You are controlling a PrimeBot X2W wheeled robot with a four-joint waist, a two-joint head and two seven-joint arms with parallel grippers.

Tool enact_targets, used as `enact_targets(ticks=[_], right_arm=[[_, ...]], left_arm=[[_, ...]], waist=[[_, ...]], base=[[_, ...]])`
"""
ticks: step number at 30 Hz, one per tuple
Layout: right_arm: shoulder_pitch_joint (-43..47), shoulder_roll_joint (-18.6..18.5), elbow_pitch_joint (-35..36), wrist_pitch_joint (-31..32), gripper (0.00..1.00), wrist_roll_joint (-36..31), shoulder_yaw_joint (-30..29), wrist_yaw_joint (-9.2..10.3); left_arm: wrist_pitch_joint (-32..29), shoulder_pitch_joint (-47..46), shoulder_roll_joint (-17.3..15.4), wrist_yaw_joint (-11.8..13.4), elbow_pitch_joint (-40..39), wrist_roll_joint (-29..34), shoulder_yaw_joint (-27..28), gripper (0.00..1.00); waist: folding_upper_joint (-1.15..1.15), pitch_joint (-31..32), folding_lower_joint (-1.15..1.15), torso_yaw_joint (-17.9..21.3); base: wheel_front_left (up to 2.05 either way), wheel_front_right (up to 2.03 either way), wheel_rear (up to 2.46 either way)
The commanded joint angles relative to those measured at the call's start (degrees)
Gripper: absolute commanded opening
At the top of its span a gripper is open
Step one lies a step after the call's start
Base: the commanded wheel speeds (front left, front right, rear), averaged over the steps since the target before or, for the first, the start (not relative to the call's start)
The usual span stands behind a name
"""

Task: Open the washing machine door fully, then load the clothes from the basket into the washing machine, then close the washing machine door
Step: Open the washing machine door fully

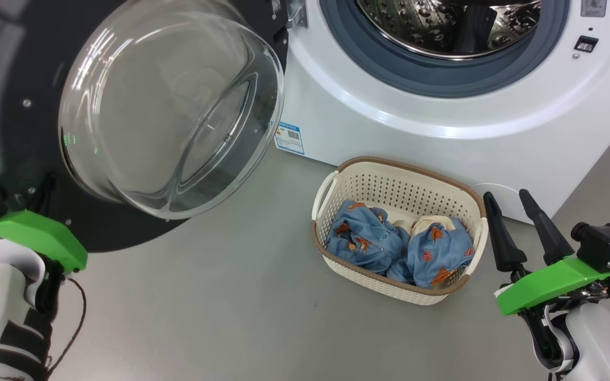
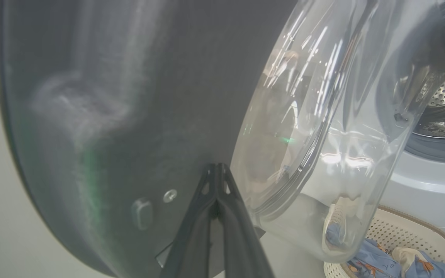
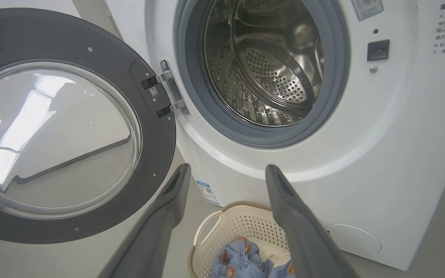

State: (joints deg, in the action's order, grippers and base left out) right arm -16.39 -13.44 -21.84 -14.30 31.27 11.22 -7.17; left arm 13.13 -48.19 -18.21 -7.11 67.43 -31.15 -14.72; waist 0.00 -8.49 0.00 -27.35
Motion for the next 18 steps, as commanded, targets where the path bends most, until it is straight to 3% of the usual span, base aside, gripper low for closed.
enact_targets(ticks=[1, 2, 3, 7, 8, 9, 18], right_arm=[[0.36, -0.11, 1.19, -0.70, 1.00, 0.16, 0.98, -0.32], [0.65, -0.04, 1.19, -0.70, 1.00, 0.24, 0.90, -0.32], [0.65, -0.04, 1.19, -0.70, 1.00, 0.24, 0.90, -0.32], [1.10, 0.10, 1.26, -0.70, 1.00, 0.38, 0.80, -0.32], [1.24, 0.15, 1.29, -0.70, 1.00, 0.41, 0.81, -0.32], [1.39, 0.20, 1.35, -0.70, 1.00, 0.44, 0.78, -0.32], [2.79, 0.81, 1.73, -0.70, 1.00, 0.80, 0.83, -0.32]], left_arm=[[0.68, -0.78, -2.89, -0.06, -1.00, 0.24, 1.19, 0.00], [0.92, -0.13, -2.77, -0.17, -1.41, 0.00, 0.90, 0.24], [0.92, -0.13, -2.77, -0.17, -1.41, 0.00, 0.90, 0.24], [1.36, 1.79, -2.56, -0.31, -3.32, -1.05, 0.58, 0.47], [1.45, 2.35, -2.61, -0.33, -3.95, -1.28, 0.47, 0.94], [1.52, 2.99, -2.60, -0.34, -4.72, -1.46, 0.27, 1.00], [1.82, 9.57, -2.61, -0.36, -14.32, -3.03, 0.17, 1.00]], waist=[[0.00, 0.39, 0.00, 0.23], [0.00, 0.78, 0.00, 0.51], [0.00, 0.78, 0.00, 0.51], [0.00, 1.59, 0.00, 1.37], [0.00, 1.84, 0.00, 1.64], [0.00, 2.09, 0.00, 1.93], [0.00, 4.11, 0.00, 5.45]], base=[[0.00, 0.00, 0.00], [0.00, 0.00, 0.00], [0.00, 0.00, 0.00], [0.00, 0.00, 0.00], [0.00, 0.00, 0.00], [0.00, 0.00, 0.00], [0.00, 0.00, 0.00]])
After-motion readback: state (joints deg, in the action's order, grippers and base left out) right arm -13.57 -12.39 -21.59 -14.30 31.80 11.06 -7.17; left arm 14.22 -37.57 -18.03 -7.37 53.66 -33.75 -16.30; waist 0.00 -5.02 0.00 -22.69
